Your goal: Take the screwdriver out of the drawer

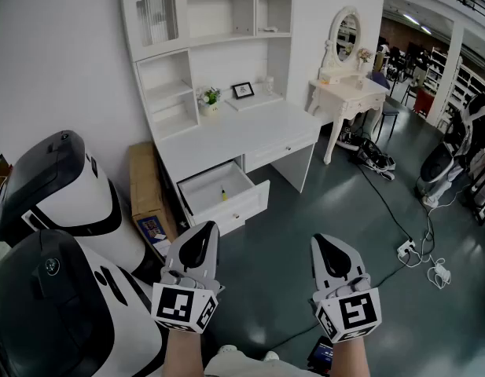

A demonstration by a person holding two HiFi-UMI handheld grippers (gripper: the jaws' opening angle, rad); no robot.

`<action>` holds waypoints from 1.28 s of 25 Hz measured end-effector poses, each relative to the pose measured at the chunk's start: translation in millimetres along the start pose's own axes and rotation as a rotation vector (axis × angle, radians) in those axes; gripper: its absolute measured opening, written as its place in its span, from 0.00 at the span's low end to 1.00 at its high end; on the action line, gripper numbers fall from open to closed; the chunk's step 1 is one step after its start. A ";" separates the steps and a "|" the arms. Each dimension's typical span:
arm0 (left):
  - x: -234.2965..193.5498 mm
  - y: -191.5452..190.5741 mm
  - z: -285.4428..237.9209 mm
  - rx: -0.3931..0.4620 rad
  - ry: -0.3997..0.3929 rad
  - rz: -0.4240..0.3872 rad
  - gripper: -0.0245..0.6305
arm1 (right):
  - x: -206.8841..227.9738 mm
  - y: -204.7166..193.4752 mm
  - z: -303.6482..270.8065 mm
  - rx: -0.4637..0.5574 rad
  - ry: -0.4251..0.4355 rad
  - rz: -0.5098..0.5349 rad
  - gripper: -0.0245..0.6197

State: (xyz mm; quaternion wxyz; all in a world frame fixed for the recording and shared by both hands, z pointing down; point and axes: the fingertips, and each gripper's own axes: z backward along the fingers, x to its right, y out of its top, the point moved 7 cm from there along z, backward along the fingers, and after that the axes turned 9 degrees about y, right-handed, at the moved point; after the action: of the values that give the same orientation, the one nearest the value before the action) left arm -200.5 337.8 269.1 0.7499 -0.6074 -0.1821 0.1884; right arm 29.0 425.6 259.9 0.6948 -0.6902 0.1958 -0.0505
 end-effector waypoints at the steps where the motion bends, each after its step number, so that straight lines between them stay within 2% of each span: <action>1: 4.7 0.9 0.9 0.000 -0.001 -0.003 0.05 | 2.3 -0.7 3.6 0.003 0.004 -0.004 0.05; 7: 25.5 0.5 4.8 -0.003 0.005 -0.018 0.05 | 11.7 -8.2 13.9 0.022 0.047 -0.025 0.05; 13: 18.2 -7.0 -1.9 -0.021 0.032 -0.027 0.05 | 20.1 -18.2 -3.0 0.015 0.064 -0.055 0.05; 21: -27.7 -31.9 -55.5 -0.041 0.054 -0.007 0.05 | 37.2 -29.4 -70.4 -0.012 0.060 -0.055 0.05; 32: -107.8 -58.4 -160.6 -0.045 0.024 -0.022 0.05 | 62.7 -27.2 -200.5 -0.027 0.043 -0.035 0.05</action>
State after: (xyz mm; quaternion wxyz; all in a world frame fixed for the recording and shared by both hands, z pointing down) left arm -209.3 137.1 290.1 0.7403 -0.6241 -0.1841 0.1689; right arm 23.5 214.8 279.7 0.6801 -0.7015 0.1993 -0.0749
